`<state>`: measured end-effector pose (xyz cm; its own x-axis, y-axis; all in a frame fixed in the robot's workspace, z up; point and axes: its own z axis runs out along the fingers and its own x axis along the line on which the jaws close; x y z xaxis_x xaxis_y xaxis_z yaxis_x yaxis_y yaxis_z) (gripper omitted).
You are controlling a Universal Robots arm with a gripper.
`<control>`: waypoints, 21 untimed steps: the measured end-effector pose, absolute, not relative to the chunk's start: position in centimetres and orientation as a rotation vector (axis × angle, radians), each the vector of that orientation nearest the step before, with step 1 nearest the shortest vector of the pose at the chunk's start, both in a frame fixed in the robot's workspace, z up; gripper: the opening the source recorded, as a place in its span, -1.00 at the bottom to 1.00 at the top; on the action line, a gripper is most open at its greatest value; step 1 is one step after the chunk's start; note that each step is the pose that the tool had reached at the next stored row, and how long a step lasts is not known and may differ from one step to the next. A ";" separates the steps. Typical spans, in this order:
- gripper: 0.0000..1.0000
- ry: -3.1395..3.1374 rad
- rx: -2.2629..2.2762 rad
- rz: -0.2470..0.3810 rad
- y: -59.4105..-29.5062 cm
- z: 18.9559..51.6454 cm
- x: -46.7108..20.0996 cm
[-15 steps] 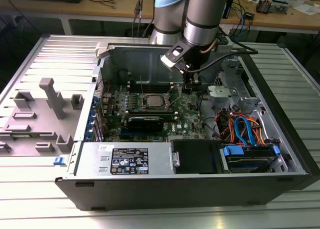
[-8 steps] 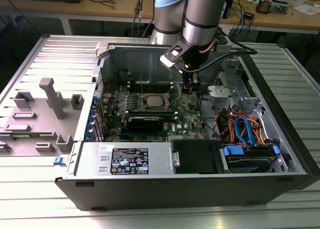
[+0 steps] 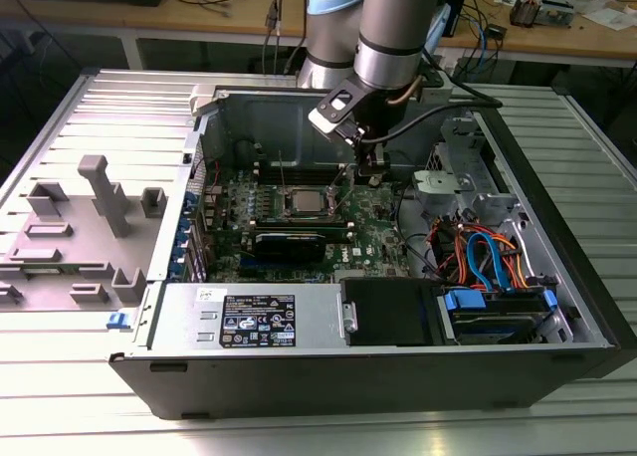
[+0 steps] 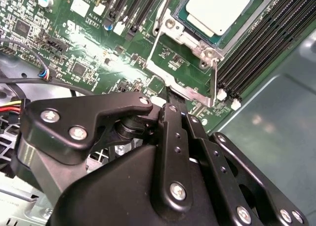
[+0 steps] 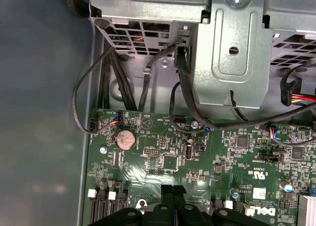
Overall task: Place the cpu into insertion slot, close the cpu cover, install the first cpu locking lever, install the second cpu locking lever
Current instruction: 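Close the cpu cover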
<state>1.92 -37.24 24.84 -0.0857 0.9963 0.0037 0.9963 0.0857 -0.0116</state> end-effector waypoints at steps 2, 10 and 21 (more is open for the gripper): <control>-0.79 -2.307 -2.117 0.009 -37.2 24.8 1.9; -0.79 -2.307 -2.117 0.009 -37.2 24.8 1.9; -0.79 -2.307 -2.117 0.009 -37.2 24.8 0.9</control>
